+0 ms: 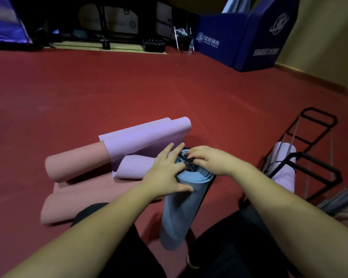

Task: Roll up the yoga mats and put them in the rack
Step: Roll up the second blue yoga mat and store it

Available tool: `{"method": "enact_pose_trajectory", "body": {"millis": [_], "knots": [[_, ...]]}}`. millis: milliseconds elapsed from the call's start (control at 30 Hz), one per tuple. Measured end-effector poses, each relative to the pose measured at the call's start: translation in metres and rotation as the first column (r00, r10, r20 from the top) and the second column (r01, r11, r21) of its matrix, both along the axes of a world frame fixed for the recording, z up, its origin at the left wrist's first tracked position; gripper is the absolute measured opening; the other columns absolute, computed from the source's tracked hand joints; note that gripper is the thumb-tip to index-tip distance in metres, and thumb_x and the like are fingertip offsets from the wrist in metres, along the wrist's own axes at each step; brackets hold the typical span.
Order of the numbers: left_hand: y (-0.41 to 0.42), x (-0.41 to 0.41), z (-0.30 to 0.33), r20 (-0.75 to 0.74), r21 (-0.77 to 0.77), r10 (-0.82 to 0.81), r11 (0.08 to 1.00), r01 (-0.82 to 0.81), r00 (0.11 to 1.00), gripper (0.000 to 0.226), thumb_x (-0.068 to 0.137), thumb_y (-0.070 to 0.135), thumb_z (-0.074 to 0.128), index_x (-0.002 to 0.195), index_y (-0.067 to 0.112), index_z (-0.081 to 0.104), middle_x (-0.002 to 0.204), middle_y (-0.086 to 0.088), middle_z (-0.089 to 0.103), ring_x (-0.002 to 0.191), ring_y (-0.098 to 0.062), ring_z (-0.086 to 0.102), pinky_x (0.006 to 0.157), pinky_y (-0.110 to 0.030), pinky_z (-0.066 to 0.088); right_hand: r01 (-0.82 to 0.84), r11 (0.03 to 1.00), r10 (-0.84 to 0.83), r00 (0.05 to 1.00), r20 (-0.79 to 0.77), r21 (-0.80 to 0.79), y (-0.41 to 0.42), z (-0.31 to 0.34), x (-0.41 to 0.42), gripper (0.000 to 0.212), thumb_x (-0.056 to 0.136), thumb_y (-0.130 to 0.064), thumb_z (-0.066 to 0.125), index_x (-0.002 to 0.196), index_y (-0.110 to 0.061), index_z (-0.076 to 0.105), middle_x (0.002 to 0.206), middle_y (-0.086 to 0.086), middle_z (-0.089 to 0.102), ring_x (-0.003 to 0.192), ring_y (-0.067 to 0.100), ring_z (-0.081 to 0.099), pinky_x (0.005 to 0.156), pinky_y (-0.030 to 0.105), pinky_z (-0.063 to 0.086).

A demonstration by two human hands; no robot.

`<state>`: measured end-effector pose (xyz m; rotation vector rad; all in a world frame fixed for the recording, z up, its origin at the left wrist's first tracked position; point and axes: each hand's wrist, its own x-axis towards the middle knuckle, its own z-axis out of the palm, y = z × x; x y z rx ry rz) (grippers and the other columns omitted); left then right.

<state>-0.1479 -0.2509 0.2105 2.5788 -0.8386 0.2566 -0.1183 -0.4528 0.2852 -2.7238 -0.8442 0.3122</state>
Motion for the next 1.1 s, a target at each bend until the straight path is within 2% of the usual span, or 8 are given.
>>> {"method": "enact_pose_trajectory", "body": {"millis": [167, 300, 467, 567, 700, 767, 967, 1100], "knots": [[0.0, 0.021, -0.001, 0.139, 0.021, -0.137, 0.991, 0.135, 0.981, 0.062, 0.069, 0.074, 0.06, 0.08, 0.013, 0.064, 0.124, -0.007, 0.062, 0.123, -0.031, 0.052, 0.109, -0.045, 0.033, 0.003, 0.998, -0.002, 1.0, -0.006, 0.055, -0.012, -0.005, -0.005, 0.025, 0.098, -0.011, 0.054, 0.12, -0.01, 0.067, 0.132, 0.002, 0.061, 0.123, 0.017, 0.051, 0.108, 0.031, 0.035], [0.005, 0.03, -0.005, 0.273, -0.052, -0.056, 0.996, 0.073, 0.96, 0.059, 0.069, 0.071, 0.067, 0.071, 0.013, 0.059, 0.085, -0.004, 0.055, 0.081, -0.027, 0.052, 0.075, -0.038, 0.043, 0.161, 0.962, -0.192, 0.973, 0.129, 0.219, -0.031, -0.017, -0.005, 0.012, 0.092, -0.015, 0.058, 0.099, -0.016, 0.067, 0.103, -0.002, 0.064, 0.098, 0.017, 0.059, 0.091, 0.04, 0.047], [0.008, 0.03, -0.012, 0.344, -0.069, -0.072, 0.992, 0.101, 0.936, 0.06, 0.07, 0.071, 0.067, 0.071, 0.011, 0.059, 0.088, -0.006, 0.057, 0.082, -0.028, 0.052, 0.075, -0.038, 0.043, 0.436, 0.86, -0.456, 0.89, 0.016, 0.265, -0.05, -0.029, -0.003, 0.012, 0.092, -0.018, 0.053, 0.085, -0.014, 0.063, 0.088, -0.001, 0.063, 0.089, 0.024, 0.06, 0.083, 0.045, 0.048], [0.008, 0.026, -0.013, 0.381, -0.028, -0.104, 0.992, 0.123, 0.919, 0.061, 0.071, 0.073, 0.066, 0.07, 0.013, 0.056, 0.095, -0.006, 0.058, 0.087, -0.028, 0.05, 0.079, -0.038, 0.041, 0.472, 0.829, -0.434, 0.881, -0.187, 0.301, -0.056, -0.031, -0.002, 0.017, 0.087, -0.013, 0.055, 0.093, -0.018, 0.07, 0.105, -0.01, 0.07, 0.103, 0.017, 0.062, 0.097, 0.04, 0.046], [0.003, 0.016, -0.007, 0.433, 0.038, -0.175, 0.984, 0.176, 0.884, 0.062, 0.075, 0.075, 0.061, 0.068, 0.014, 0.054, 0.098, -0.007, 0.058, 0.091, -0.026, 0.047, 0.081, -0.037, 0.035, 0.492, 0.82, -0.361, 0.842, -0.402, 0.293, -0.045, -0.015, 0.003, 0.029, 0.074, -0.035, 0.045, 0.078, -0.049, 0.07, 0.128, -0.012, 0.064, 0.12, 0.01, 0.056, 0.108, 0.035, 0.038], [0.001, 0.011, -0.003, 0.458, 0.072, -0.204, 0.979, 0.192, 0.865, 0.062, 0.076, 0.075, 0.06, 0.067, 0.014, 0.055, 0.094, -0.006, 0.058, 0.09, -0.025, 0.044, 0.08, -0.036, 0.032, 0.534, 0.799, -0.36, 0.793, -0.492, 0.276, -0.039, -0.014, 0.01, 0.031, 0.066, -0.042, 0.041, 0.073, -0.041, 0.072, 0.132, -0.016, 0.06, 0.125, 0.012, 0.052, 0.11, 0.037, 0.035], [0.004, 0.002, -0.001, 0.54, 0.156, -0.195, 0.979, 0.13, 0.819, 0.063, 0.075, 0.081, 0.052, 0.065, 0.019, 0.056, 0.085, 0.0, 0.053, 0.086, -0.023, 0.041, 0.079, -0.037, 0.029, 0.562, 0.797, -0.406, 0.77, -0.492, 0.22, -0.03, -0.035, 0.032, 0.033, 0.074, -0.05, 0.035, 0.063, -0.024, 0.052, 0.07, -0.004, 0.058, 0.072, 0.018, 0.044, 0.081, 0.053, 0.044], [0.009, 0.003, -0.003, 0.566, 0.151, -0.13, 0.987, 0.053, 0.814, 0.067, 0.077, 0.085, 0.045, 0.066, 0.02, 0.056, 0.079, 0.001, 0.046, 0.076, -0.023, 0.041, 0.069, -0.036, 0.031, 0.602, 0.775, -0.479, 0.758, -0.442, 0.193, -0.026, -0.051, 0.019, 0.042, 0.087, -0.048, 0.035, 0.077, -0.015, 0.059, 0.078, 0.002, 0.062, 0.073, 0.021, 0.049, 0.075, 0.04, 0.04]]}}
